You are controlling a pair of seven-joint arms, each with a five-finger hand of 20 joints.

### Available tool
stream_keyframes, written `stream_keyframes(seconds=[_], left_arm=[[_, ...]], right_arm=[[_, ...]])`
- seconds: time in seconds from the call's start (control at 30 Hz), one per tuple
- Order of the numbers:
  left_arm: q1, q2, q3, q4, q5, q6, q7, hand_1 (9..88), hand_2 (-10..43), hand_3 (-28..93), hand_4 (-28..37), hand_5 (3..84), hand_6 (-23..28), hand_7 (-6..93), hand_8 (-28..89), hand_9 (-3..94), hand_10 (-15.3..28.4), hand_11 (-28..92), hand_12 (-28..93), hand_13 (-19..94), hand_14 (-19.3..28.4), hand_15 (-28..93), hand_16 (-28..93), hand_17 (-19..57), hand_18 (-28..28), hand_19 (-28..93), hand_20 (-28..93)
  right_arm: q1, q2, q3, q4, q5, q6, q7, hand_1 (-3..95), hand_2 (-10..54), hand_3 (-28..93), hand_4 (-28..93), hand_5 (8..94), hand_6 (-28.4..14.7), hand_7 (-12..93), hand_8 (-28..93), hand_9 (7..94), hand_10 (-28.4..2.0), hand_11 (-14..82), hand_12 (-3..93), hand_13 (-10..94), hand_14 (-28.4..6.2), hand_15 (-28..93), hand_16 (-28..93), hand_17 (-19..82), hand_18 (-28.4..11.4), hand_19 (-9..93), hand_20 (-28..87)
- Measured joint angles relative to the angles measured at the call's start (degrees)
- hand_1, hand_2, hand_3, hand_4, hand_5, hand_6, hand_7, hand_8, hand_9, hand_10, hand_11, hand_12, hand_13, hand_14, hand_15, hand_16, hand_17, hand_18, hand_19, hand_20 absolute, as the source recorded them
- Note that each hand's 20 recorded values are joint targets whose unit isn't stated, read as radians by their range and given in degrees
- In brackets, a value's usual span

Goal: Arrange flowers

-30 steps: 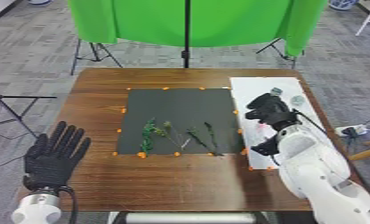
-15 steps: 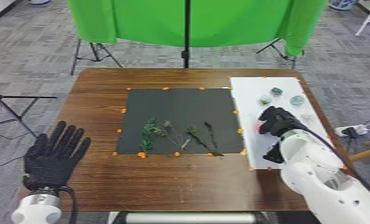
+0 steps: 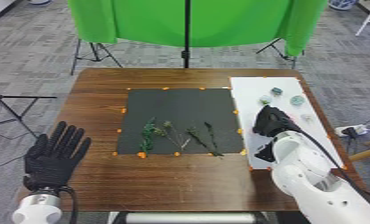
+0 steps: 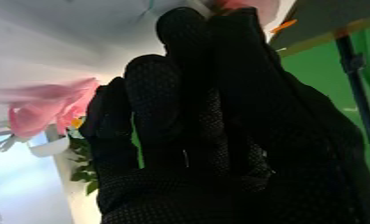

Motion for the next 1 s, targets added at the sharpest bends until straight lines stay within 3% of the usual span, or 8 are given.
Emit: stream_keyframes(seconds=[0.2,0.33,0.47,0.57,0.73,0.9,1.0], left_arm=[[0.1,-0.12,-0.07,-0.09,0.00,0.00,0.03,27.9,20.4,75,-28.3,46.2,8.0,10.8,-8,38.3,14.2,17,13,30,13.6,31,-4,-3.8,14.0,30,17],[0.3,-0.12,-0.08,-0.21,0.00,0.00,0.10,27.9,20.4,75,-28.3,46.1,7.9,10.8,-8,38.3,14.2,17,13,30,13.6,31,-4,-3.8,14.0,30,17],[0.3,0.00,0.24,-0.21,-0.04,0.05,0.21,28.0,20.4,75,-28.3,46.1,8.0,10.8,-8,38.3,14.2,17,13,30,13.6,31,-4,-3.8,14.0,30,17],[0.0,0.15,0.84,-0.13,-0.05,0.10,0.23,27.9,20.4,75,-28.3,46.1,8.0,10.9,-8,38.2,14.2,17,13,30,13.7,31,-4,-3.8,14.0,30,17],[-1.0,0.60,1.96,0.14,-0.05,0.27,0.17,27.9,20.4,75,-28.3,46.2,8.0,10.8,-8,38.2,14.2,17,13,30,13.6,31,-4,-3.8,14.0,30,17],[-2.3,1.54,2.86,0.55,-0.07,0.75,0.17,27.9,20.4,75,-28.3,46.2,8.1,10.8,-8,38.2,14.3,17,13,30,13.7,32,-4,-3.8,14.0,30,17],[-3.1,2.29,3.40,0.61,-0.11,0.89,0.22,28.0,20.4,75,-28.3,46.2,8.0,10.7,-8,38.2,14.2,17,13,30,13.7,32,-4,-3.8,14.0,30,17]], right_arm=[[0.4,0.3,-0.5,-4.5,9.3,5.7,2.0,60.1,-9.5,69,-28,75.4,-2.8,32,10,82.9,-11.8,16.2,47.0,62,-13.0,70,38,30,-22.9,85,47],[5.8,-0.1,-6.2,-5.5,13.9,10.5,0.8,60.2,-9.5,69,-28,75.0,-3.1,33,9,82.4,-11.8,16.8,46.7,61,-12.8,70,38,30,-22.6,85,47],[14.3,-3.1,-14.2,-2.1,14.8,11.1,-5.7,60.6,-9.5,69,-28,75.7,-3.2,33,8,82.5,-11.8,17.2,45.3,62,-13.1,70,37,31,-23.2,85,47],[21.7,-6.8,-22.5,2.8,12.8,11.9,-6.2,60.7,-9.5,69,-28,76.0,-3.2,33,8,82.6,-11.8,17.4,45.0,62,-13.1,70,37,31,-23.2,85,47],[31.1,-13.5,-34.6,9.0,10.8,9.9,-6.3,60.5,-9.5,69,-28,76.1,-2.8,33,7,82.6,-11.6,17.7,45.2,63,-13.1,70,37,31,-23.4,86,46],[34.1,-19.2,-39.3,9.5,9.9,3.0,-6.9,60.5,-9.5,68,-28,76.0,-2.6,32,7,82.4,-11.6,17.3,45.2,63,-13.1,70,37,31,-23.5,86,46],[34.9,-22.6,-41.5,11.0,8.1,1.8,-7.1,61.3,-9.5,68,-28,75.7,-2.6,30,4,82.0,-11.6,15.5,44.7,62,-13.0,68,38,31,-23.5,85,45]])
